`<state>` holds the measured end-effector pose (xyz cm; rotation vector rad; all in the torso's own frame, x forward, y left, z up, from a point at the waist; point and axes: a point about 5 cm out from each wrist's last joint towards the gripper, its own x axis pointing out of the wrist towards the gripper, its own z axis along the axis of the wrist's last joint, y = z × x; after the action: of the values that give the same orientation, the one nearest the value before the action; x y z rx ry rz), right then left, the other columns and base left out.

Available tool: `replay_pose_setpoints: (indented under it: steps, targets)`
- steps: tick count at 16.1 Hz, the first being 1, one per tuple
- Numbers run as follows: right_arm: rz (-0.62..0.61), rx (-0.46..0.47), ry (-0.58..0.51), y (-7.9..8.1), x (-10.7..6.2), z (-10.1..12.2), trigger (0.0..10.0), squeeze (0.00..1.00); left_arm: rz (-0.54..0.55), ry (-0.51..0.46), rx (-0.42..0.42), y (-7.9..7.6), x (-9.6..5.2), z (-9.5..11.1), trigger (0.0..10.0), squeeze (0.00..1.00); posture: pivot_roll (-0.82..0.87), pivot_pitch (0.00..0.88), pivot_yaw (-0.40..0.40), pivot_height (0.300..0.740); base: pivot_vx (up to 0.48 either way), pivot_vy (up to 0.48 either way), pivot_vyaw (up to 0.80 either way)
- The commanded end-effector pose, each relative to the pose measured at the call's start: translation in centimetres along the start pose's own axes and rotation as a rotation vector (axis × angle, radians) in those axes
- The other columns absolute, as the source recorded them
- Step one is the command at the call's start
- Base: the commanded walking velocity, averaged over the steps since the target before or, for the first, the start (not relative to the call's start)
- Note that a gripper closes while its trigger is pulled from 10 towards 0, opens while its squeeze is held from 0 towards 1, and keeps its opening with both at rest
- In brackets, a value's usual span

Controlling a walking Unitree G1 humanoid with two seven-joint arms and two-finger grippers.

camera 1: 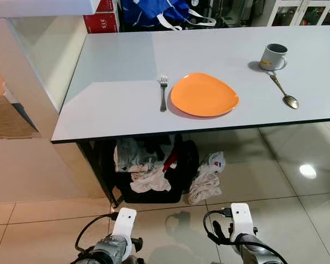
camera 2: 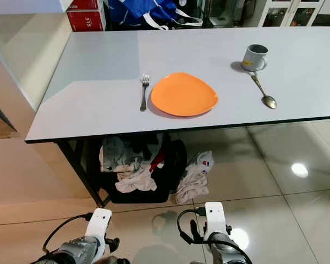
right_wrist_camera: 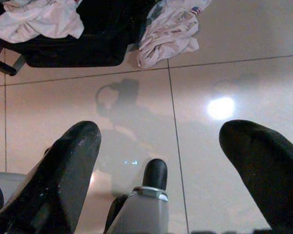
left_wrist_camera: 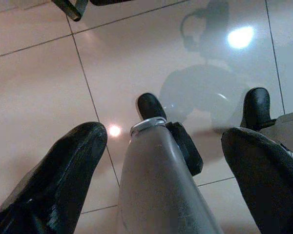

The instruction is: Setting the table

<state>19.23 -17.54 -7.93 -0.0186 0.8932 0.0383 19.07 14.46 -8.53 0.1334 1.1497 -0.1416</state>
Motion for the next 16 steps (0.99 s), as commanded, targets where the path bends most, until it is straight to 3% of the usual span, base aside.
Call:
replay_pose_setpoints:
  steps: [1,6,16]
  targets:
    - [0.005,0.0,0.011,0.1,0.0,0.0,10.0,0.0,-0.005,-0.008,-0.001,-0.3,0.0,0.3,10.0,0.0,-0.16,0.0,0.024,0.727,0.0,0.0,0.0]
    - [0.017,-0.009,0.015,0.3,0.1,0.0,10.0,0.0,-0.013,-0.013,0.007,-1.5,0.0,0.6,10.0,0.0,-0.15,0.0,0.028,0.727,0.0,0.0,0.0]
    - [0.026,-0.007,0.029,0.5,0.1,-0.2,10.0,0.0,0.002,-0.011,0.024,-0.5,0.0,0.4,10.0,0.0,-0.15,0.0,0.031,0.727,0.0,0.0,0.0]
